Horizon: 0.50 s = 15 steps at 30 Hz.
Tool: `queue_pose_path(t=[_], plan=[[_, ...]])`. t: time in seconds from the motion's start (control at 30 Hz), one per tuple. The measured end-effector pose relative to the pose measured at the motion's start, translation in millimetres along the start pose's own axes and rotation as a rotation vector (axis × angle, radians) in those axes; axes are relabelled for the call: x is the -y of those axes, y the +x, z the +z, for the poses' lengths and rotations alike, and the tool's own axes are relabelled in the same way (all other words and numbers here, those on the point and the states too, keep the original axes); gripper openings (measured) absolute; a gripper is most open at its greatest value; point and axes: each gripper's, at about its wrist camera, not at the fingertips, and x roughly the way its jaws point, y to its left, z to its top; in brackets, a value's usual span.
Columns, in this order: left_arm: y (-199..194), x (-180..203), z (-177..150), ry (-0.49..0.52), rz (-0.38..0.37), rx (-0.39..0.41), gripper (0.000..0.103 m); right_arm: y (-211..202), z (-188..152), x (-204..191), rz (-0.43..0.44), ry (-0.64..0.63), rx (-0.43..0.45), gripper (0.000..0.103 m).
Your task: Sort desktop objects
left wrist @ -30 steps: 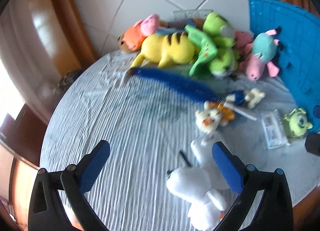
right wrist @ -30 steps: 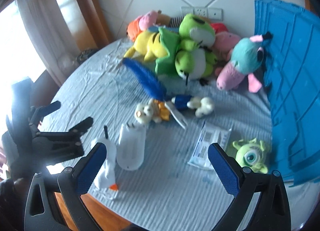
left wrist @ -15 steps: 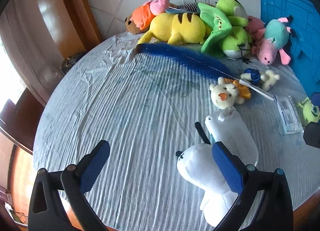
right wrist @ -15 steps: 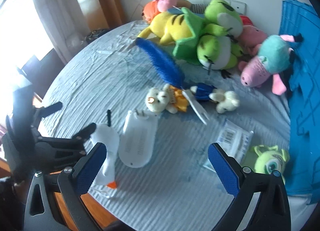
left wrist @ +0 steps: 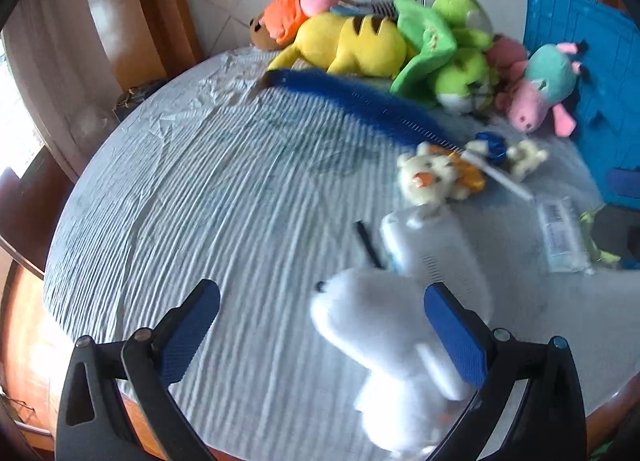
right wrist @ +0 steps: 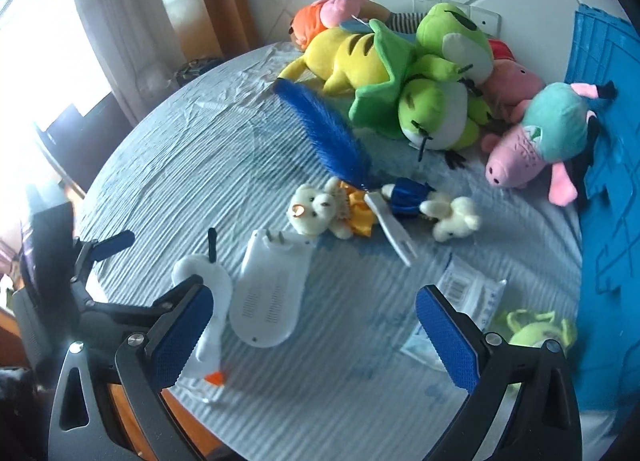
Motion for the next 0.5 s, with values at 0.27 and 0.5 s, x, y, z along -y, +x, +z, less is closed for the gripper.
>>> queue_pose_path(t=[0.27,0.5], plan=[[19,19,-19,-0.014,0.040,-0.108,0.103,-16,11,17,0.037,-0.042,0.034,0.103],[47,16,-33,-0.025,0.034,-0.159,0.103,-11,11,17,0.055,-0.072,0.014,0.103]])
